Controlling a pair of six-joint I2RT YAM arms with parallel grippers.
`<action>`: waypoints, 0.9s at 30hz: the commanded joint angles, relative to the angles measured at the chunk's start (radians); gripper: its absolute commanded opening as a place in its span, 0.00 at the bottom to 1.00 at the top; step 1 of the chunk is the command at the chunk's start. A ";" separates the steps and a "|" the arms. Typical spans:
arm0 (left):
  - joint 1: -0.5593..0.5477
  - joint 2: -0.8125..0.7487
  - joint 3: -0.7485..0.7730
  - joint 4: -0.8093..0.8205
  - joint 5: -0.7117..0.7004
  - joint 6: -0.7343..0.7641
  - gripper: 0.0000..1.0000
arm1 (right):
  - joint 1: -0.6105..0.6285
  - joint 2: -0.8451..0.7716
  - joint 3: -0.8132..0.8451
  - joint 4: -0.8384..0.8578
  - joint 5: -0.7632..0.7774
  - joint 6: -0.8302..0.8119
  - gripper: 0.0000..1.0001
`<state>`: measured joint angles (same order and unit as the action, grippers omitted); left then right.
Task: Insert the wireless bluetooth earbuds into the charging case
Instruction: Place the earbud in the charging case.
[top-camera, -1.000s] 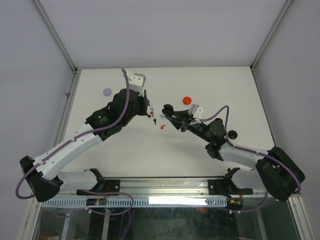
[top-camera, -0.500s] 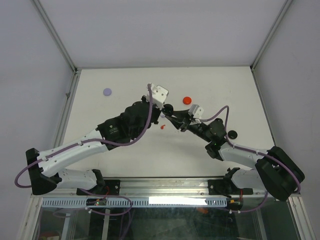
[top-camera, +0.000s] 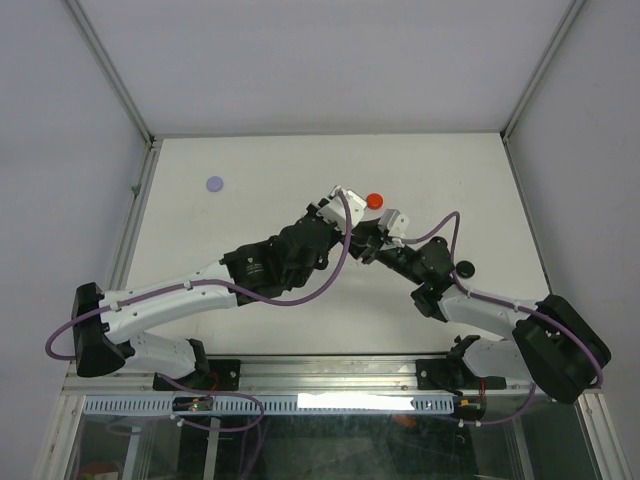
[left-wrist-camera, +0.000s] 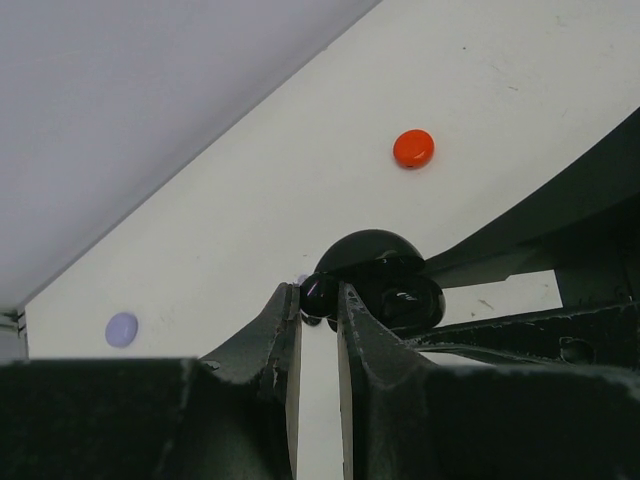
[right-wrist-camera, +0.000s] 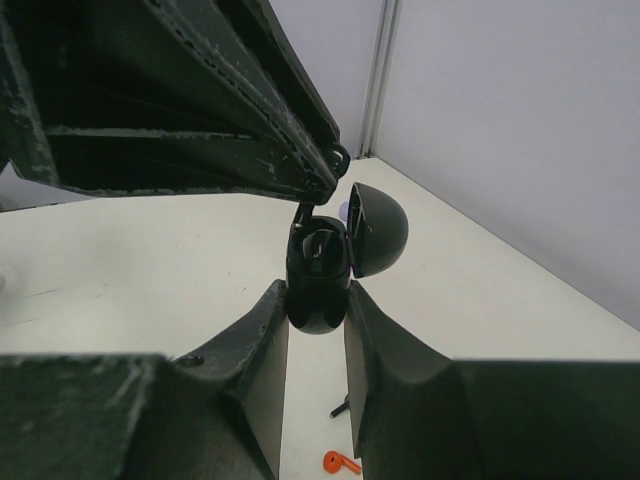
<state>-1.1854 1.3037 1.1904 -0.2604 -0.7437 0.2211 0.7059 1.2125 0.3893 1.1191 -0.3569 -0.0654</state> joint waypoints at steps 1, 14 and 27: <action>-0.007 0.003 0.030 0.065 -0.050 0.047 0.08 | 0.006 -0.034 0.041 0.070 -0.013 0.013 0.00; -0.019 0.017 0.030 0.060 -0.011 0.046 0.08 | 0.006 -0.042 0.040 0.067 -0.008 0.010 0.00; -0.044 0.010 0.040 0.010 0.032 0.008 0.12 | 0.006 -0.043 0.038 0.068 -0.005 0.010 0.00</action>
<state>-1.2053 1.3254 1.1908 -0.2516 -0.7536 0.2508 0.7059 1.2003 0.3893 1.1168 -0.3641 -0.0547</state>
